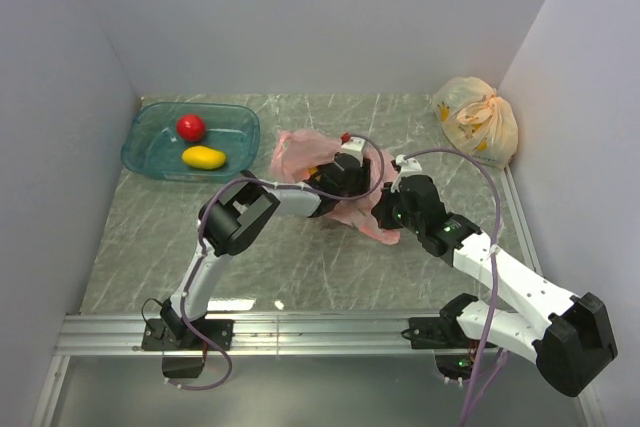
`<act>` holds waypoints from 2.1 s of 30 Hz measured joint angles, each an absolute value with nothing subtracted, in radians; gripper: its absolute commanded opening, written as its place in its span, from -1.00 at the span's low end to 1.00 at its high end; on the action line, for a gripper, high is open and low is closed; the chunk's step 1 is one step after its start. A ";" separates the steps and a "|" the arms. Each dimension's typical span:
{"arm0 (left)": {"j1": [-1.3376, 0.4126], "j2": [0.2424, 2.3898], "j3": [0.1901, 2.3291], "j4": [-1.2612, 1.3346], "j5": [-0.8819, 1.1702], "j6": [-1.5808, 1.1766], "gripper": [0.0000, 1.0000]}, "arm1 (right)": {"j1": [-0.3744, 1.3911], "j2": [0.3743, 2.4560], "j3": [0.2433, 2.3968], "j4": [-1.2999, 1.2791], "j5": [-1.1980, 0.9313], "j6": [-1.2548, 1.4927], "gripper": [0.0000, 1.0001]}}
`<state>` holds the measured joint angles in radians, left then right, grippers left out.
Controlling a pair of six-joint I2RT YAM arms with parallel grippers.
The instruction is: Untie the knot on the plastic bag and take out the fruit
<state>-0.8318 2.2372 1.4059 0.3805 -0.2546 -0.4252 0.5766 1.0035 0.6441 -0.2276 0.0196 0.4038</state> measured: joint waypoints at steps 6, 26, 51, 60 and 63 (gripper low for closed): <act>-0.825 2.134 1.245 0.422 -0.241 -0.430 -0.89 | 0.578 0.998 0.645 -0.242 0.068 0.403 -1.00; -0.836 1.327 0.926 0.195 -0.209 -0.511 -0.98 | 0.570 1.076 0.683 -0.246 0.171 0.384 -1.00; -0.067 1.846 1.369 -0.206 -0.293 -0.667 0.99 | 0.572 1.074 0.678 -0.233 0.089 0.356 -1.00; -0.198 1.524 1.206 -0.228 -0.308 -0.677 0.98 | 0.572 1.073 0.678 -0.232 0.089 0.350 -1.00; -0.375 1.347 1.100 -0.228 -0.337 -0.693 0.94 | 0.572 1.066 0.678 -0.232 0.090 0.348 -1.00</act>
<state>-0.3752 1.3472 1.1000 -0.2283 -0.3374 -0.6933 0.5716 1.0664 0.6777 -0.2321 0.0898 0.3485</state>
